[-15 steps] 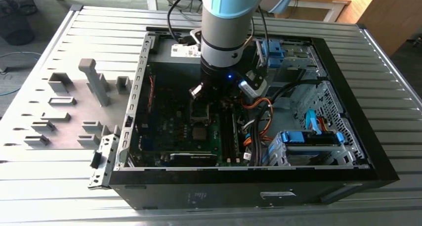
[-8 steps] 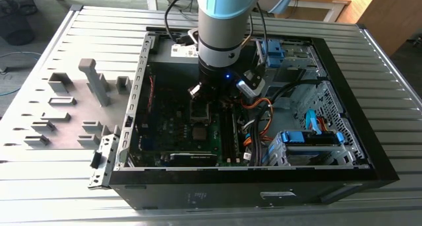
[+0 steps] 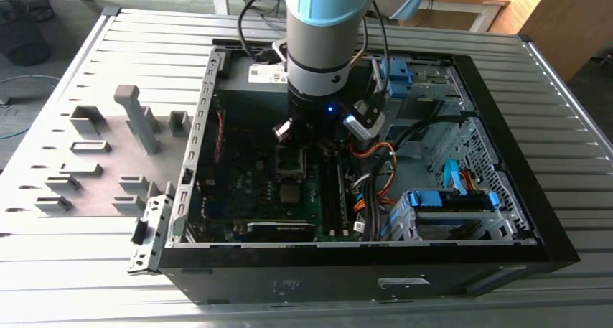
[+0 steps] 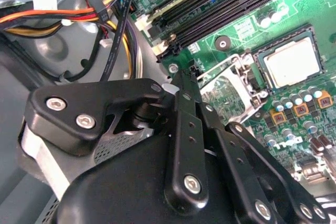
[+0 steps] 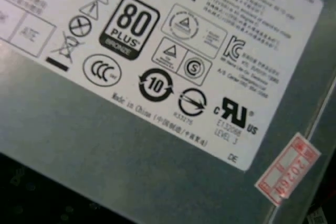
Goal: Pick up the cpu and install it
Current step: 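Close the cpu cover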
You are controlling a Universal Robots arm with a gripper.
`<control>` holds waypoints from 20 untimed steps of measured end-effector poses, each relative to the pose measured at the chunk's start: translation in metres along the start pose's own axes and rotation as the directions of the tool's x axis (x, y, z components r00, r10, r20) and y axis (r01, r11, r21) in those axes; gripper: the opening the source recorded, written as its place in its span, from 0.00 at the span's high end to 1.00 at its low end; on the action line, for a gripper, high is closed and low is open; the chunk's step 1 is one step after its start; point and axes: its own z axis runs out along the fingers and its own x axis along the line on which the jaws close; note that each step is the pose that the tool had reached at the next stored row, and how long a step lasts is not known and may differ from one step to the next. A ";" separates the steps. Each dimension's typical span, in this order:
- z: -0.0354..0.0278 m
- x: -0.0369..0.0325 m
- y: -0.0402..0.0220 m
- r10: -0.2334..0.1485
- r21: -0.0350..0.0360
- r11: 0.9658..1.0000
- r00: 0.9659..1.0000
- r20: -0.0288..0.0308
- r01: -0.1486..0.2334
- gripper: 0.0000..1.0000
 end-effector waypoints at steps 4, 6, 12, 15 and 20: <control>-0.0045 -0.0004 0.0003 0.000 -0.005 1.000 1.000 0.002 0.000 0.89; -0.0045 -0.0004 0.0003 0.000 -0.005 1.000 1.000 0.003 0.000 0.89; -0.0028 0.0005 -0.0013 0.000 -0.005 1.000 1.000 0.003 0.000 0.89; -0.0014 -0.0002 -0.0023 0.000 -0.005 1.000 1.000 0.002 0.000 0.89; 0.0016 -0.0018 -0.0035 0.000 -0.005 1.000 1.000 0.003 0.000 0.89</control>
